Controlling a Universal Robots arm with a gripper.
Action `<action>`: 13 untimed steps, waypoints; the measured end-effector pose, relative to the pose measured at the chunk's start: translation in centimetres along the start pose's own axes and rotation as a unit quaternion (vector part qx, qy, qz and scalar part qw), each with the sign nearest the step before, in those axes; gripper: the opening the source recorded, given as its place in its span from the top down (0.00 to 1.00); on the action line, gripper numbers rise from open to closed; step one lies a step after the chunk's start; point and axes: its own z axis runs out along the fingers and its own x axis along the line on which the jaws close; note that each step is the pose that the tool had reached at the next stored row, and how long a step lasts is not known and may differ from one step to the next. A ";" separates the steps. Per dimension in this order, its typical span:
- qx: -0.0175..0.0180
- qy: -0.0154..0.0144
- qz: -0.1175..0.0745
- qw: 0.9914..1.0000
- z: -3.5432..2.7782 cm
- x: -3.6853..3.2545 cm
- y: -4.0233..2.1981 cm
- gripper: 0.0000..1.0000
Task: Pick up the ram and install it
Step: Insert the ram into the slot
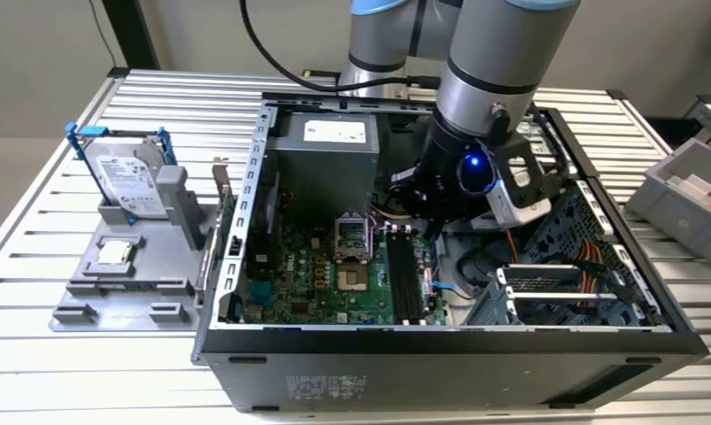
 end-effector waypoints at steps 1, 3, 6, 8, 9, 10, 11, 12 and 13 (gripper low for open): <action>0.000 0.000 0.000 1.000 0.06 0.00 -0.01 1.00; 0.001 0.000 0.000 1.000 0.23 0.00 -0.01 1.00; 0.001 0.000 0.000 1.000 0.50 -0.01 -0.02 1.00; 0.002 0.000 0.000 1.000 0.66 0.00 -0.03 1.00; 0.002 0.000 0.000 1.000 0.73 0.00 -0.04 1.00; 0.002 0.000 0.000 1.000 0.80 0.00 -0.05 1.00; 0.002 0.000 0.000 1.000 0.86 0.00 -0.06 1.00; 0.002 0.000 0.000 1.000 0.93 0.00 -0.08 1.00; 0.002 0.000 0.000 1.000 0.99 0.00 -0.09 1.00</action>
